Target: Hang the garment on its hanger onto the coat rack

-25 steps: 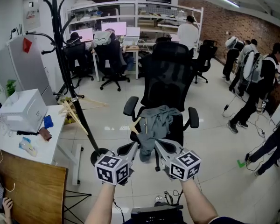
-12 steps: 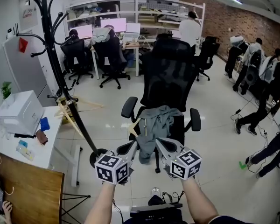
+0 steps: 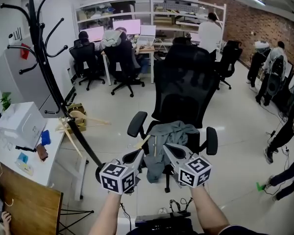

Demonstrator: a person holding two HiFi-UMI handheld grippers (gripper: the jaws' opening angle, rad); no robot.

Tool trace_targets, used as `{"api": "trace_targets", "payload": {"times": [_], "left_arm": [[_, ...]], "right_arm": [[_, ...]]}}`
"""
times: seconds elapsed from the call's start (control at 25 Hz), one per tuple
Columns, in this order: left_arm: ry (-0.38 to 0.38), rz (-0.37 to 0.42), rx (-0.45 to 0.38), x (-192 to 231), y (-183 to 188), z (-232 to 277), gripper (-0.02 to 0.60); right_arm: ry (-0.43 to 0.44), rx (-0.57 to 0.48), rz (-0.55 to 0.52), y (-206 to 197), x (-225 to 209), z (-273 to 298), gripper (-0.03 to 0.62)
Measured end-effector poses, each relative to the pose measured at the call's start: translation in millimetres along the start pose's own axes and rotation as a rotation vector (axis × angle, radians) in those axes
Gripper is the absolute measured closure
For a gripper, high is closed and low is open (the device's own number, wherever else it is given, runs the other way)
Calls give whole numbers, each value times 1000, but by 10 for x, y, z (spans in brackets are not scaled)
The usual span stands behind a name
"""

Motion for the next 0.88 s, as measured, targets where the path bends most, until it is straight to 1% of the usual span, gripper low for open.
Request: {"api": "trace_targets", "payload": {"times": [0.2, 0.4, 0.68, 0.88], "left_arm": [[59, -11, -14, 96, 35, 302, 581], [90, -7, -21, 164, 115, 579, 581], [110, -25, 8, 343, 36, 757, 581], [147, -67, 46, 543, -209, 801, 581]], "right_arm": [[43, 7, 13, 4, -363, 137, 592], [43, 5, 28, 15, -709, 227, 592], [30, 29, 48, -83, -855, 390, 592], [10, 72, 67, -256, -876, 430, 592]]}}
Point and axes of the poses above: the fingertips, and each gripper's own axes: z forward along the fingers, x to its left, y out of its top, the point moved 6 cm from there along -z, backward along the fingers, and after that the axes turned 1 degree about y, right-handed, at the moved point
